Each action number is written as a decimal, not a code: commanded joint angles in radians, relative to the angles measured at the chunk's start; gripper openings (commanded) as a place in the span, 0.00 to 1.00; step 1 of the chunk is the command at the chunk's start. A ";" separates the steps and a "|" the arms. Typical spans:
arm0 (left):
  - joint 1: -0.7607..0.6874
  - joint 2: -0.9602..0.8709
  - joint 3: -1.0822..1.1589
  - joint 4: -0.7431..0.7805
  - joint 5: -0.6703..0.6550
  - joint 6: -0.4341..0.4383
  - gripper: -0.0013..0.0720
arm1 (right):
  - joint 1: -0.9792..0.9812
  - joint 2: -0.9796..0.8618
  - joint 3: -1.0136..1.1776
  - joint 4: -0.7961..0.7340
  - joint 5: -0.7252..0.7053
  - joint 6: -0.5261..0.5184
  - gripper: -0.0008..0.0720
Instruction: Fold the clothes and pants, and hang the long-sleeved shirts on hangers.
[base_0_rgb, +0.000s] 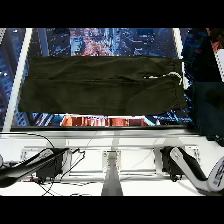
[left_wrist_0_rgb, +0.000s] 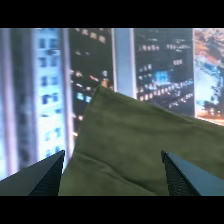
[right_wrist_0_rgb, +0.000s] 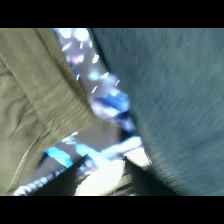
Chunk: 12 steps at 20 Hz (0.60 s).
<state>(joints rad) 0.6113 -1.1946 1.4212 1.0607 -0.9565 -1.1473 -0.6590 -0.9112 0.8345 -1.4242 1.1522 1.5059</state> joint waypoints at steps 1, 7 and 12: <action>0.002 0.005 -0.002 0.002 -0.073 -0.044 0.98 | -0.013 0.122 -0.275 0.162 -0.152 0.182 0.87; 0.004 -0.095 -0.003 0.253 -0.262 -0.205 0.96 | -0.013 0.034 -0.423 0.358 -0.433 0.180 0.87; 0.051 -0.102 -0.147 0.531 -0.418 -0.312 0.79 | -0.013 -0.135 -0.422 0.488 -0.533 0.172 0.85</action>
<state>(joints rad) 0.6342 -1.2892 1.3453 1.4155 -1.2697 -1.3792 -0.6716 -0.9646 0.4252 -1.0332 0.7105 1.6794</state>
